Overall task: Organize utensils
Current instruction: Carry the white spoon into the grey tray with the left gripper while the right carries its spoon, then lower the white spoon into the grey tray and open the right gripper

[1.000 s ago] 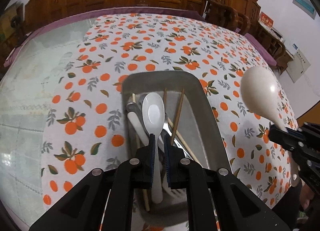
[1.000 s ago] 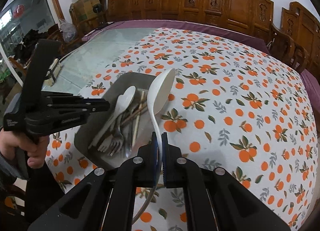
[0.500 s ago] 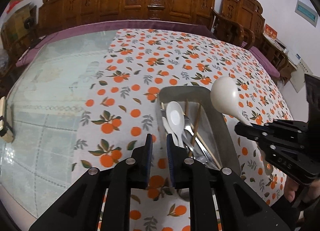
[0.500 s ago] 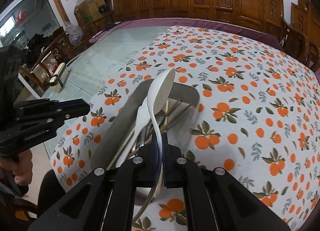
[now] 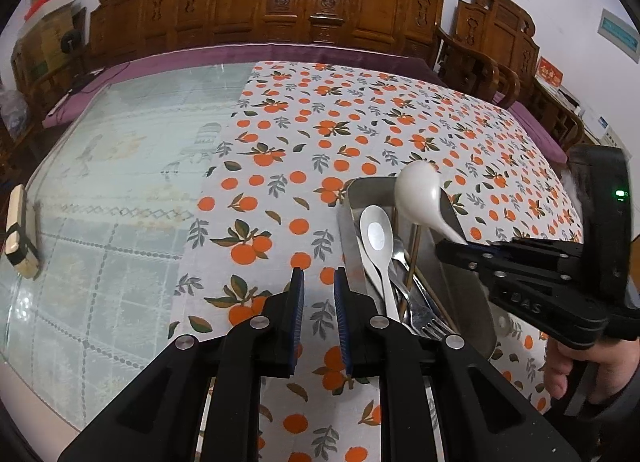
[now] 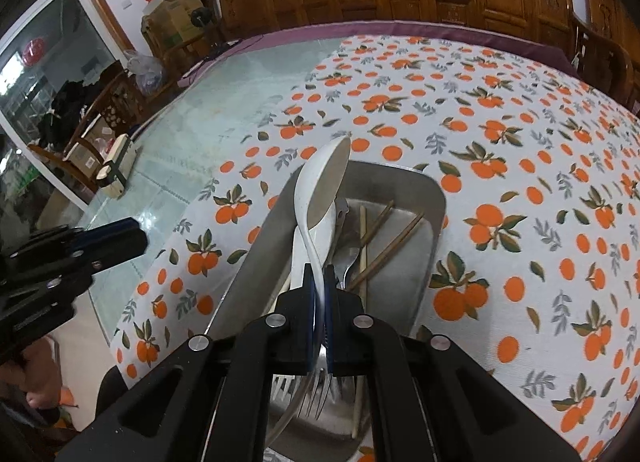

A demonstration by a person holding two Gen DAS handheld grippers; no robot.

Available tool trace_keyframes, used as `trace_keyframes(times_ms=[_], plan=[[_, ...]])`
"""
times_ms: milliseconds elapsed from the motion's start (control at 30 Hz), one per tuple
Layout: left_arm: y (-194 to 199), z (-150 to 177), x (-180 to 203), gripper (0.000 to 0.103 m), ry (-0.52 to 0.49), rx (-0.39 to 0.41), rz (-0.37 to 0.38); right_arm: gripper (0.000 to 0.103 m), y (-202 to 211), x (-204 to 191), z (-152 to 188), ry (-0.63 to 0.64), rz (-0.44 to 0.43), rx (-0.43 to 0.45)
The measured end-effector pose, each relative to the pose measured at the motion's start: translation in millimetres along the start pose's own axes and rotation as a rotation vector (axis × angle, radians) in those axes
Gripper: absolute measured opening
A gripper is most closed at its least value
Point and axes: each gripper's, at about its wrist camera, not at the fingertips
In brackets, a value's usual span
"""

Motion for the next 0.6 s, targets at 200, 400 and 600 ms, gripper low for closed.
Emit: trace_keyframes(times_ms=[200,400,600], plan=[[0,2,3,0.014,-0.007,-0.002,0.005,0.005,-22,11,5,-0.032,0.018,-0.049],[1,3,5,0.014,-0.011,-0.004,0.004,0.009,-29,18,6,-0.074,-0.006,-0.057],[2,4,7,0.014,-0.011,-0.004,0.001,0.011,-22,12,5,-0.059,-0.055,-0.038]])
Point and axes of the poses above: each gripper's, at about its wrist camera, not at the fingertips, and y roughly against the way its jaws point, x to its right, z to its underside, and after that the axes turned 6 degrees about y, right-handed
